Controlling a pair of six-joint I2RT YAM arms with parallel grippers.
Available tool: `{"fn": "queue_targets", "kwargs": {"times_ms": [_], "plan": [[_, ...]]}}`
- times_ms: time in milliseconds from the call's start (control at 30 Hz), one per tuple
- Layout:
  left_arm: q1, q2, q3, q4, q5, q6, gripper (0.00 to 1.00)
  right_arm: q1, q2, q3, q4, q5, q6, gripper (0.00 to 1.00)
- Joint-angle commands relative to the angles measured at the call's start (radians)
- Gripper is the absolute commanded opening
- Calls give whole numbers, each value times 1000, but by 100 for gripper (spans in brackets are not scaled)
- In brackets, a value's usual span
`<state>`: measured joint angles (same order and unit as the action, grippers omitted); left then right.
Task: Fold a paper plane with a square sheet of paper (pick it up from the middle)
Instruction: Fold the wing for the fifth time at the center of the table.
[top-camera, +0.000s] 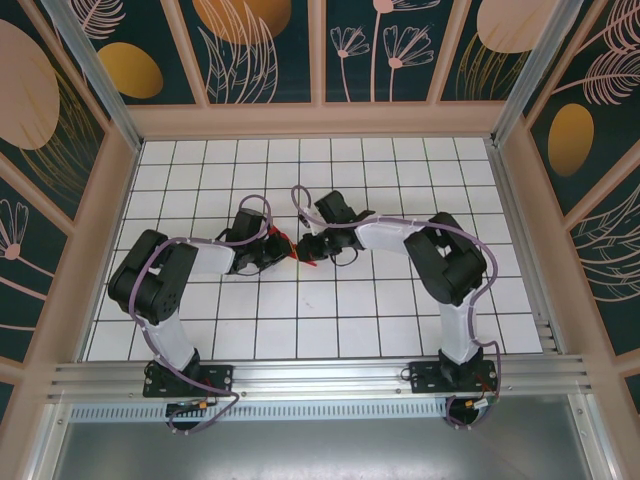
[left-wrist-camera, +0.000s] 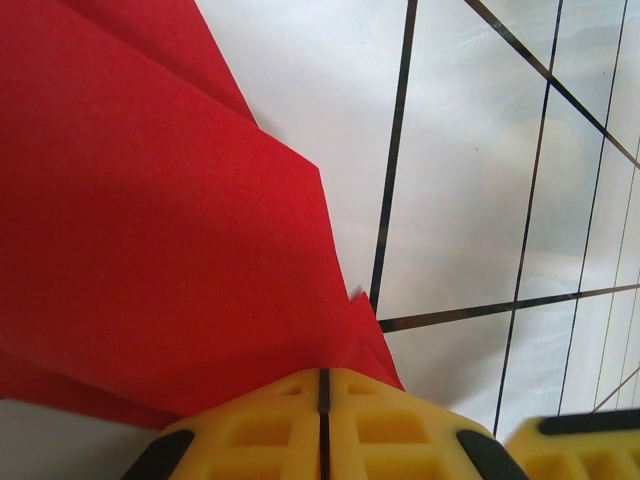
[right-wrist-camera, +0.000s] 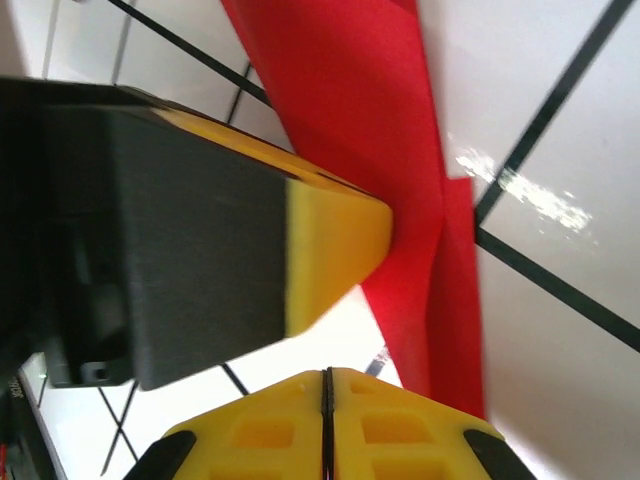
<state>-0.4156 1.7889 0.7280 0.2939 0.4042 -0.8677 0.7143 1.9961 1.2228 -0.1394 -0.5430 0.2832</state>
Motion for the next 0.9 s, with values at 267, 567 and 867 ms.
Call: {"fn": "queue_targets", "kwargs": {"times_ms": [267, 567, 867], "plan": [[8, 89, 6, -86, -189, 45, 10, -16, 43, 1, -85, 63, -40, 10], [8, 83, 13, -108, -227, 41, 10, -36, 27, -67, -113, 86, -51, 10], [9, 89, 21, -115, -231, 35, 10, -33, -44, -61, -130, 94, -59, 10]]}}
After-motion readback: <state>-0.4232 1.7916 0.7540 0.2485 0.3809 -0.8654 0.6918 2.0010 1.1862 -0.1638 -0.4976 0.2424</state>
